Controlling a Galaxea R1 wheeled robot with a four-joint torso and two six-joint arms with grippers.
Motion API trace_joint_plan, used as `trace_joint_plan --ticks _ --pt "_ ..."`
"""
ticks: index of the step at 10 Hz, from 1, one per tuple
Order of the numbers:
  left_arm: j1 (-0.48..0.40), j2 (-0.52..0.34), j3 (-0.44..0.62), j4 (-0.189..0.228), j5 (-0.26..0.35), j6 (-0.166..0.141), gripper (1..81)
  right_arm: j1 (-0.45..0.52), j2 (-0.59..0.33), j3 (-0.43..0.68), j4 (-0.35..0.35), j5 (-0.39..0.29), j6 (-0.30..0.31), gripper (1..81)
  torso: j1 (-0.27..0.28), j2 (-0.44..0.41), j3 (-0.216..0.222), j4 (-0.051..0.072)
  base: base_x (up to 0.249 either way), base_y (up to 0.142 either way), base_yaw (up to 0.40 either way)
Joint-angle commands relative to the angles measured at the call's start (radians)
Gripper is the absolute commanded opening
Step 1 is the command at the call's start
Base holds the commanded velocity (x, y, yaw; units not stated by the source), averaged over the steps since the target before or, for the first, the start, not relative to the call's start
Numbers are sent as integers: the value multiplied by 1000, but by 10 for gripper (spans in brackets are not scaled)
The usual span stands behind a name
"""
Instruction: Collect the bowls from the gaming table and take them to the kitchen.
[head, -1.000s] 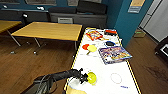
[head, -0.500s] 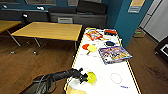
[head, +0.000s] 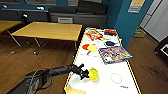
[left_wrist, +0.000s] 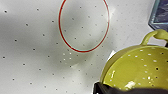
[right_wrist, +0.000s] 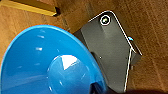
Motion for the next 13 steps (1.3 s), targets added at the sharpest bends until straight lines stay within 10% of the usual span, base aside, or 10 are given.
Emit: trace_joint_plan --ticks 1,6,13 --pt "-235 -77 194 -15 34 -33 10 28 -45 11 -16 -62 0 10 0 0 0 0 0 0 0" --pt "-219 -328 497 68 38 -63 10 24 -52 23 -20 -62 0 10 0 0 0 0 0 0 0" --pt "8 -795 959 357 44 -74 10 21 -84 60 -17 -61 1 10 0 0 0 0 0 0 0"
